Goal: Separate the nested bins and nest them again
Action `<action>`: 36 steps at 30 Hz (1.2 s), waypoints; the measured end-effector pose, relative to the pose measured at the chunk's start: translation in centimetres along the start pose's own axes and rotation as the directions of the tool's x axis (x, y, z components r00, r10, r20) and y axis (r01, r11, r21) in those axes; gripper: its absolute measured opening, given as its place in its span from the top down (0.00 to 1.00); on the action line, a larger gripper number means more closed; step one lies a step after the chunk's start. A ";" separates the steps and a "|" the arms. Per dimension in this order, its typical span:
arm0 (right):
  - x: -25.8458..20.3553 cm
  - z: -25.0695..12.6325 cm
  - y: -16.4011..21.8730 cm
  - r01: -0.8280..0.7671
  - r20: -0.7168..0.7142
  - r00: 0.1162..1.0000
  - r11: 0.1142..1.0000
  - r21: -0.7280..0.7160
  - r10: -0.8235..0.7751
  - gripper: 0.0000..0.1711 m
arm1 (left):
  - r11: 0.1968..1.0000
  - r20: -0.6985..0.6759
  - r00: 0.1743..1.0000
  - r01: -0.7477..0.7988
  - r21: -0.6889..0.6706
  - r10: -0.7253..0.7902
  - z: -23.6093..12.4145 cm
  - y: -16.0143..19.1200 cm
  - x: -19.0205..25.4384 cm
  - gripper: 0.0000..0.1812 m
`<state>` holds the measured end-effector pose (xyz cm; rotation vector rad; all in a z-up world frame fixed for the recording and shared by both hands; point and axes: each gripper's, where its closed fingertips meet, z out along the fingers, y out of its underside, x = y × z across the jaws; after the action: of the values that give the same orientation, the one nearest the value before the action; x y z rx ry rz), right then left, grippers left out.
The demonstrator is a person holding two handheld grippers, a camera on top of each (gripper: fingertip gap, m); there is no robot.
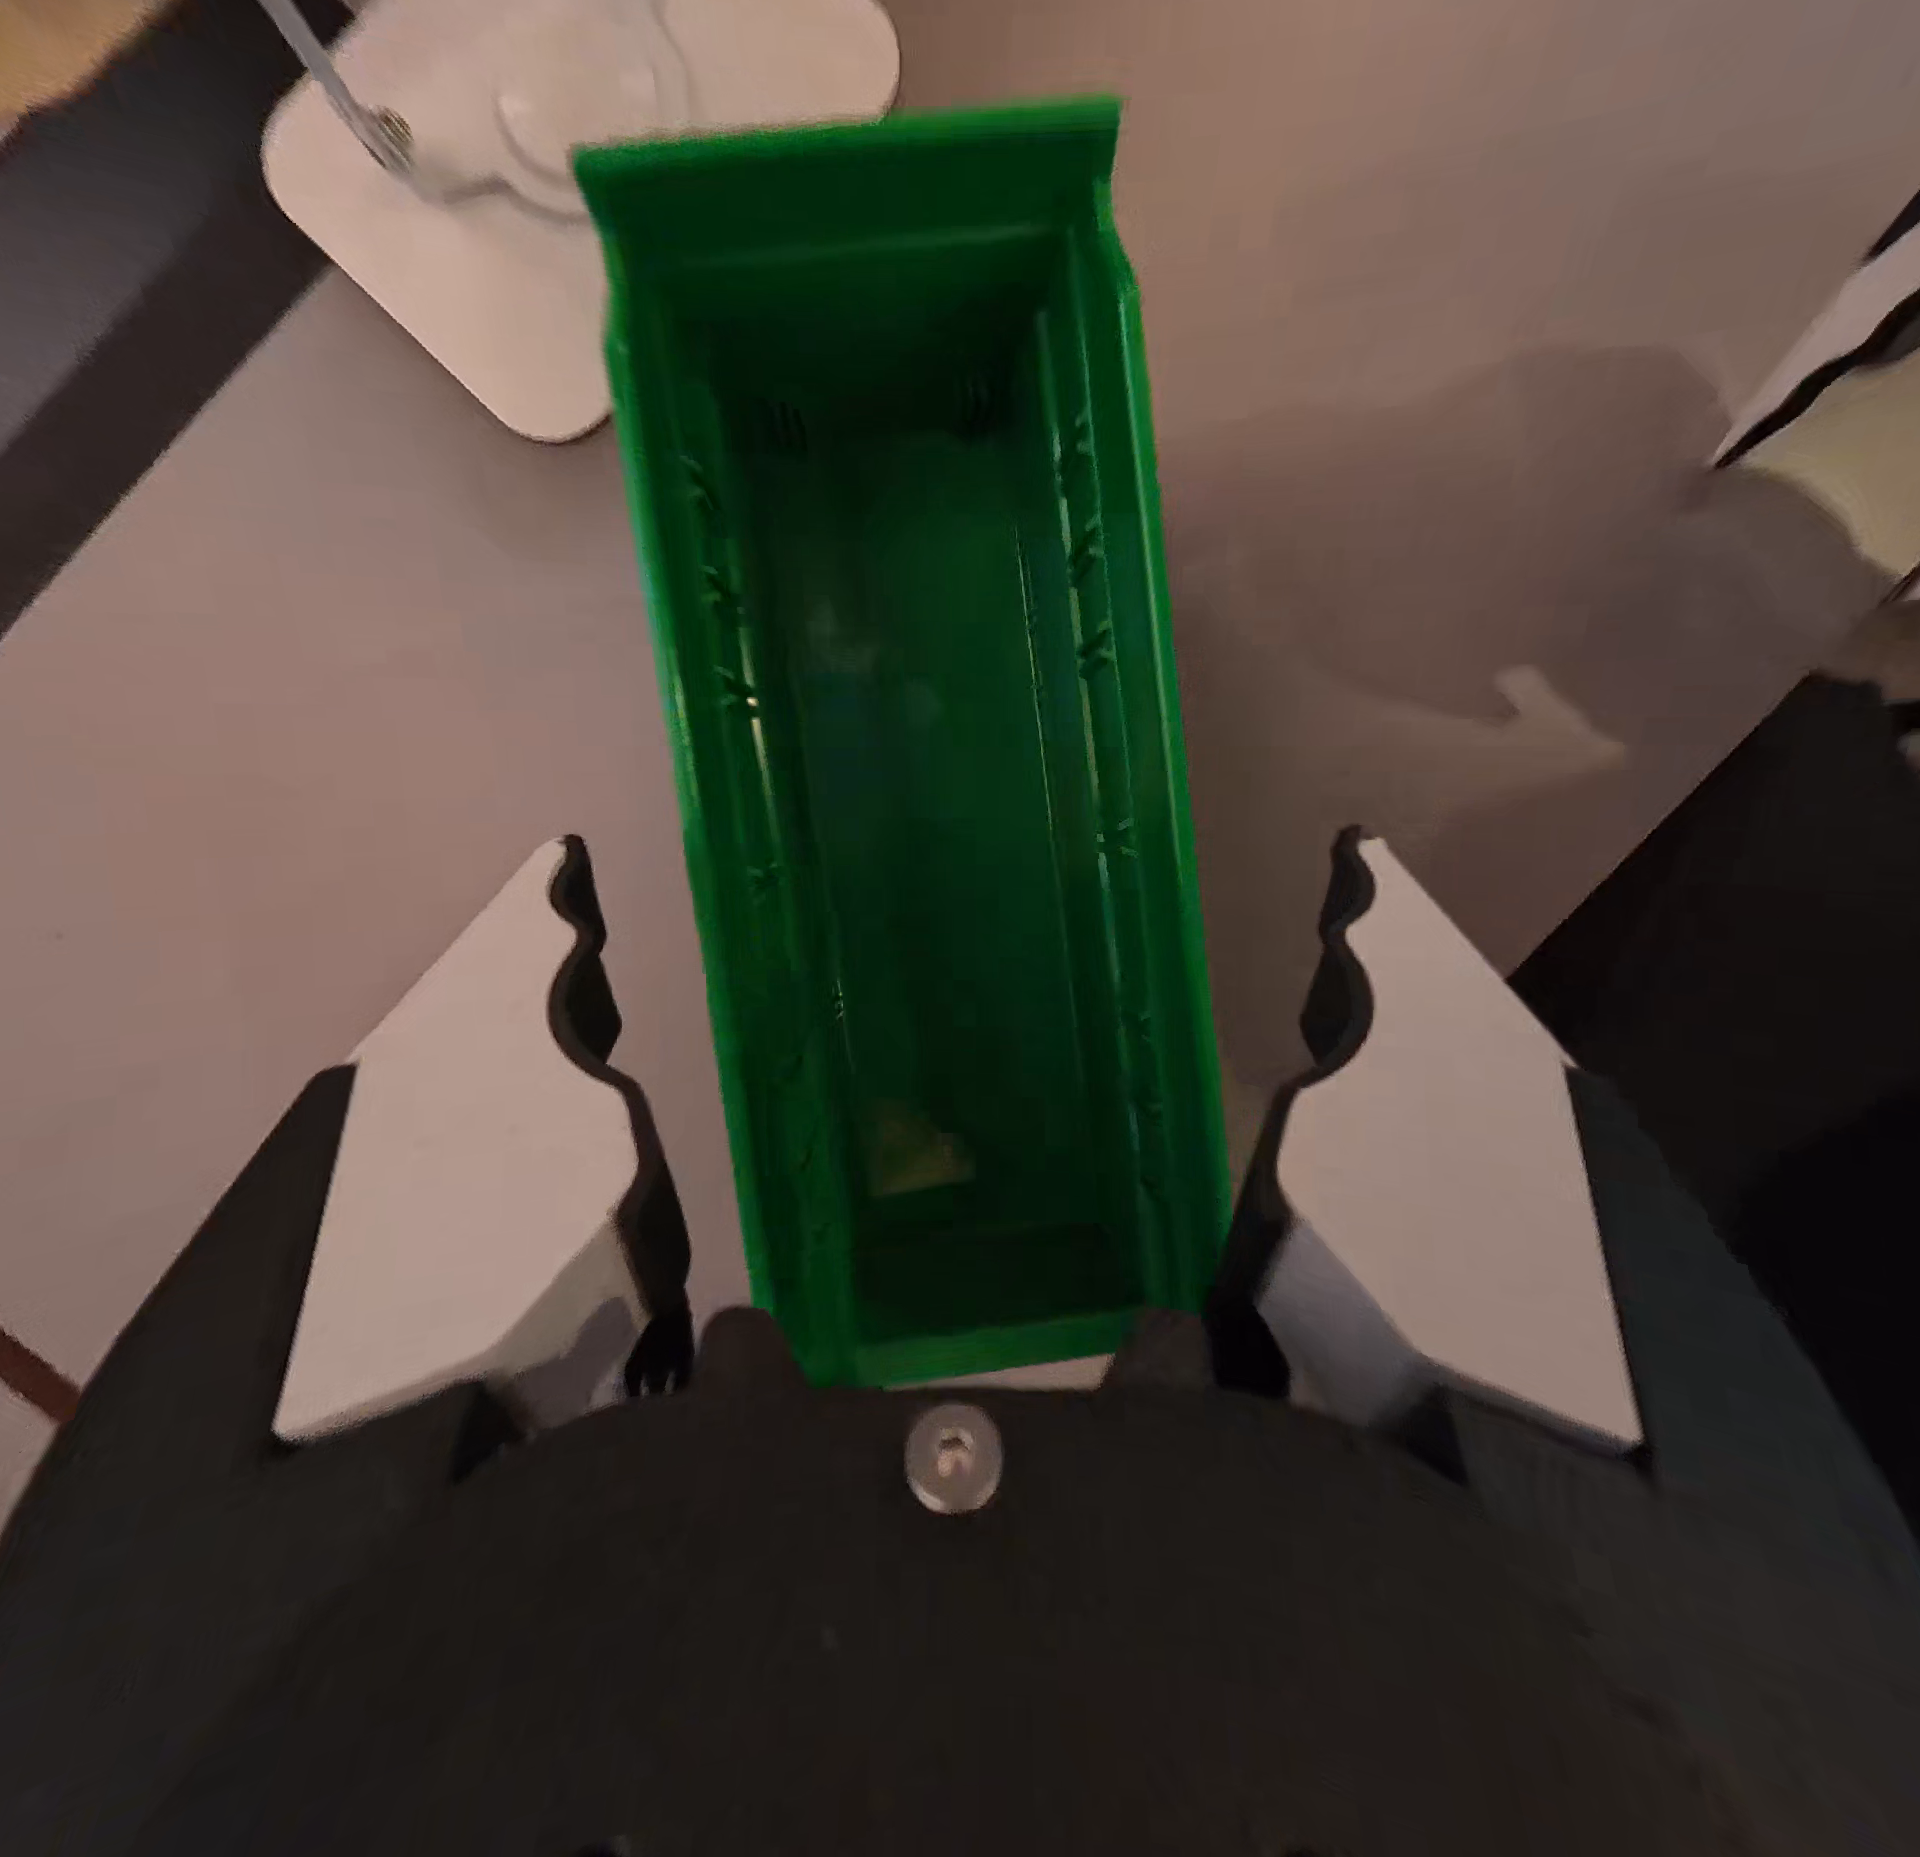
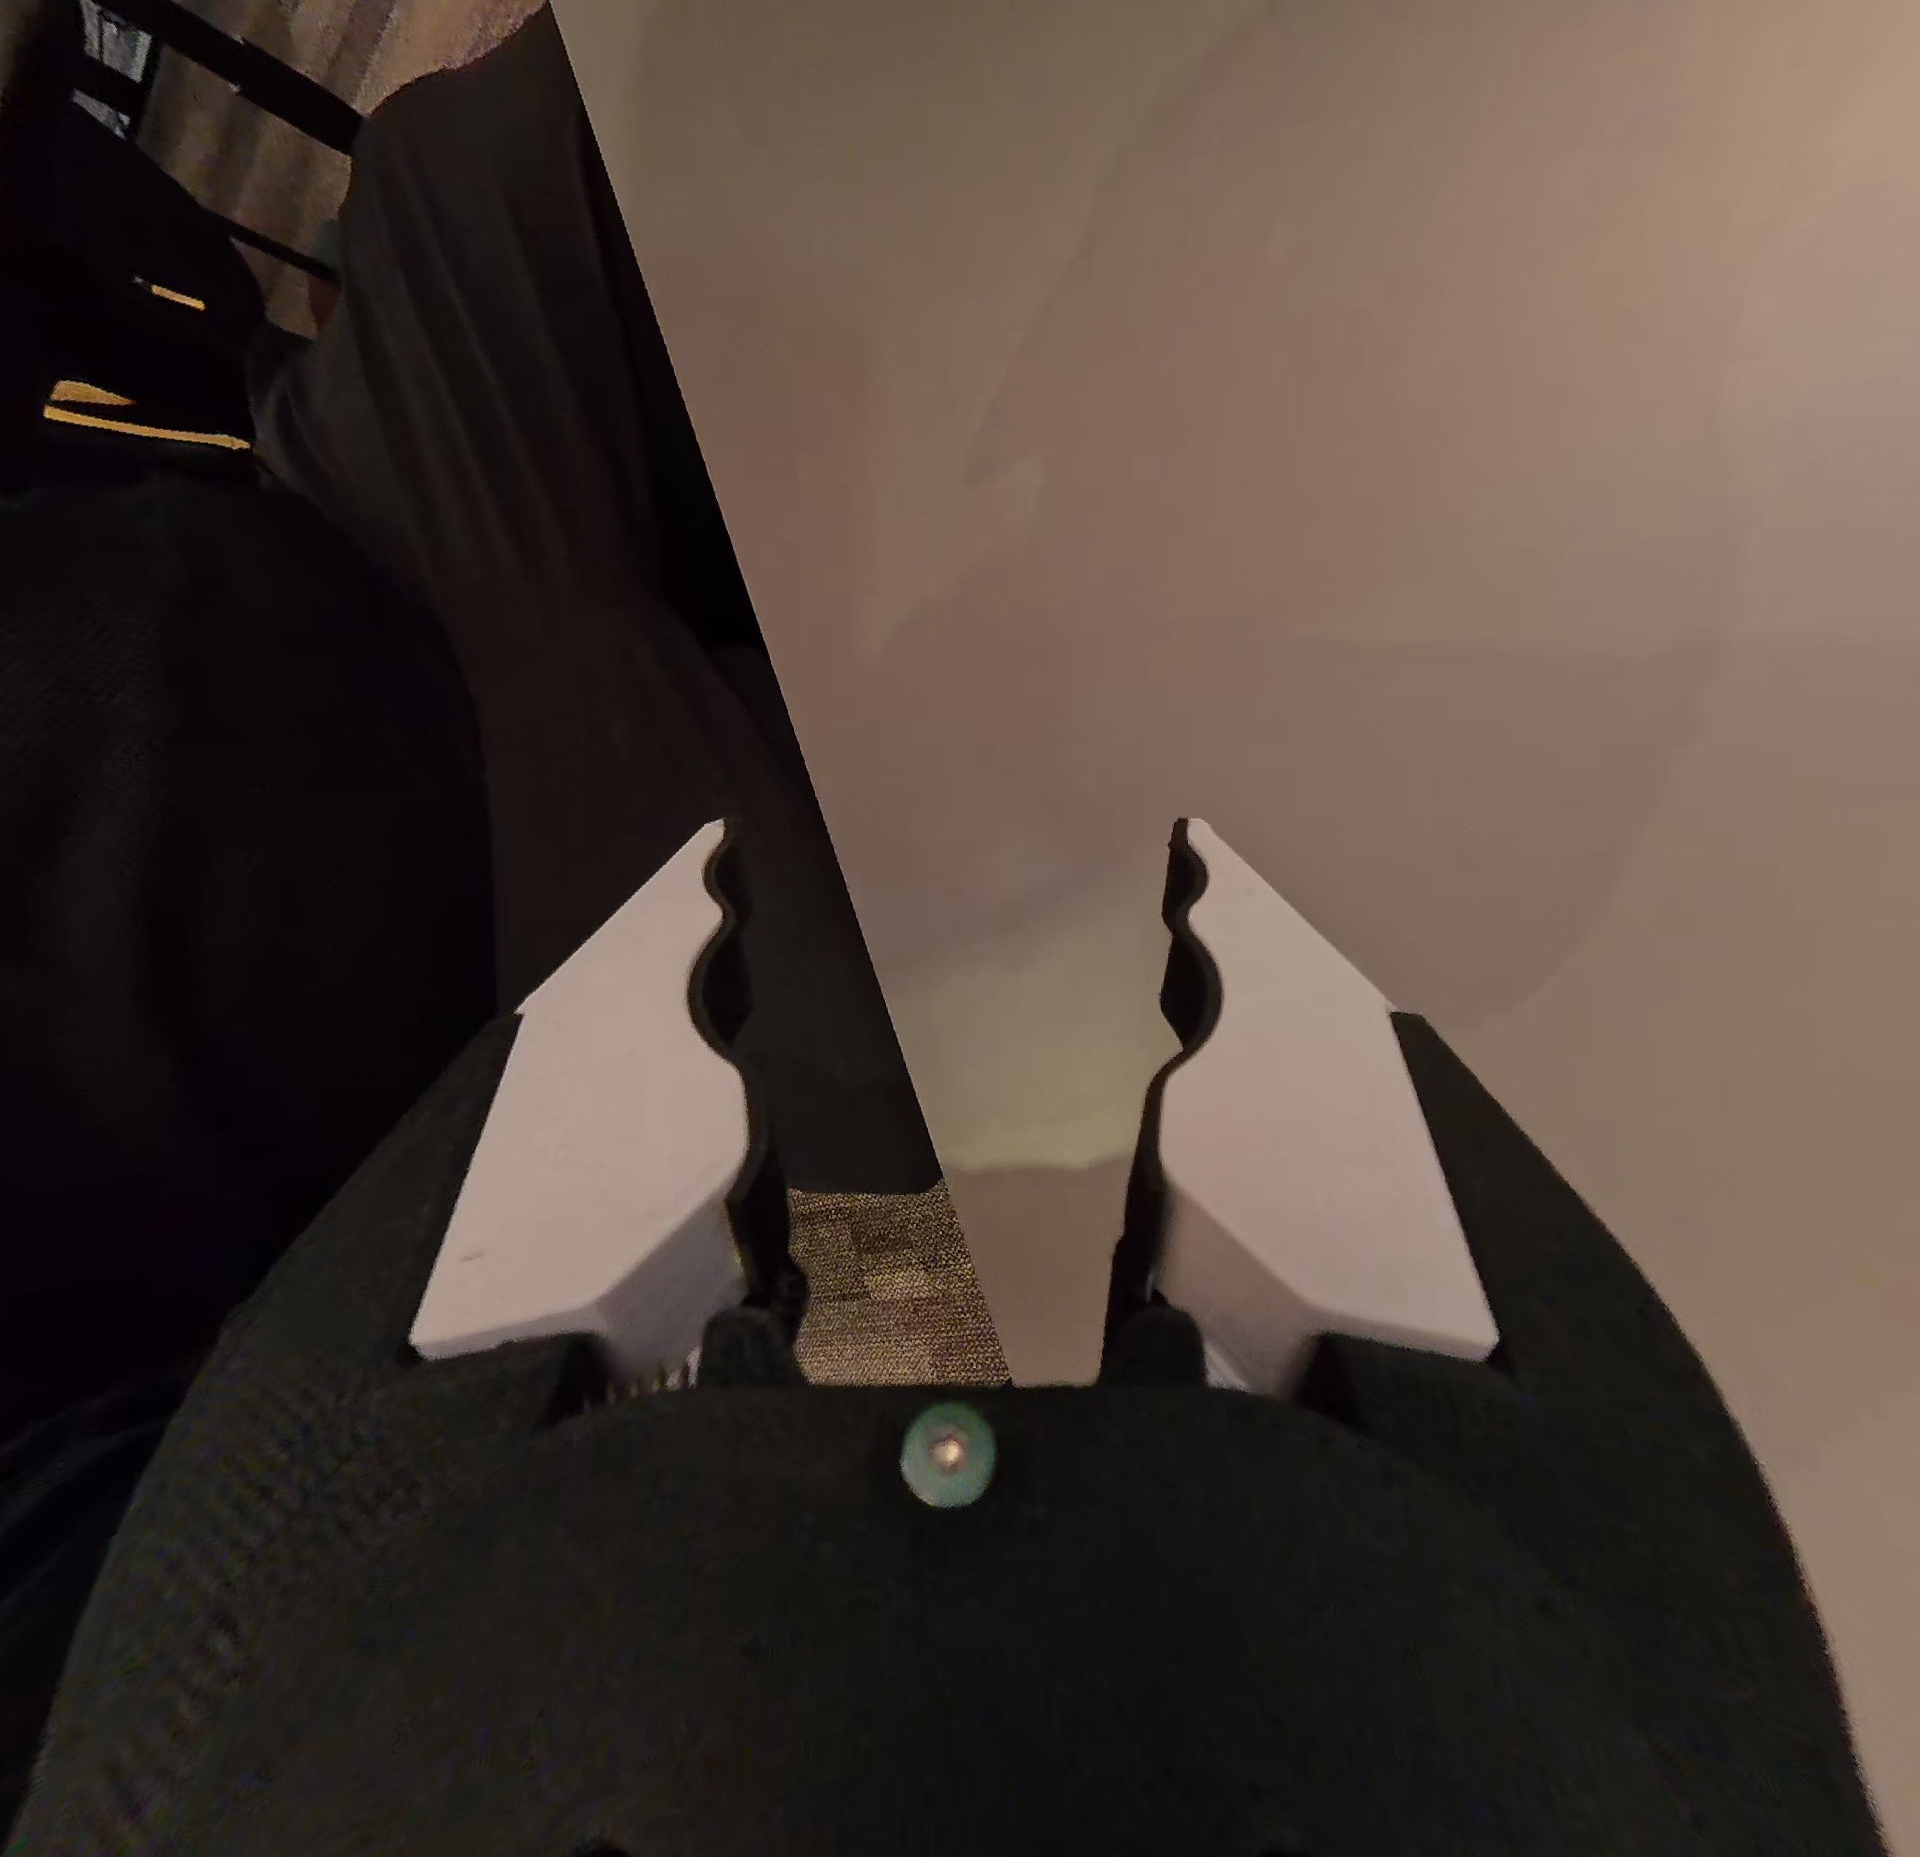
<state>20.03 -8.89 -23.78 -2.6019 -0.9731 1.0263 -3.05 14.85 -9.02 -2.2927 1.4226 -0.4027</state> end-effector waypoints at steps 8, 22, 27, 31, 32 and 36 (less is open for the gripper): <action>-0.2 0.0 0.2 0.003 -0.010 1.000 1.000 -0.013 -0.003 0.54 | 0.989 0.030 0.999 -0.008 -0.148 0.012 5.1 1.4 -0.6 0.31; -0.1 -0.2 0.0 0.006 -0.008 1.000 1.000 0.006 -0.006 0.53 | 0.998 -0.036 0.999 0.032 -0.057 -0.034 4.4 1.4 -0.4 0.31; 0.0 -0.2 -0.3 0.006 -0.015 1.000 1.000 0.012 -0.006 0.53 | 0.992 -0.001 0.994 0.108 -0.070 -0.109 2.0 4.0 -2.9 0.35; -0.4 0.5 -0.7 0.024 -0.014 1.000 1.000 -0.008 -0.024 0.53 | 0.976 -0.136 0.972 0.172 -0.130 -0.189 2.4 7.6 -1.9 0.48; -0.5 0.7 -0.8 0.028 -0.016 0.999 1.000 -0.011 -0.028 0.53 | 0.975 -0.148 0.970 0.172 -0.138 -0.192 2.6 8.3 -1.5 0.51; -1.1 1.1 -2.5 0.062 -0.025 0.998 0.998 0.021 -0.061 0.53 | 0.971 -0.158 0.965 0.190 -0.143 -0.212 3.2 9.2 0.0 0.45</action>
<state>17.45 -7.74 -23.05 -2.5439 -1.0233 0.9820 -8.80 11.85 -16.33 -2.5708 1.3309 -0.6009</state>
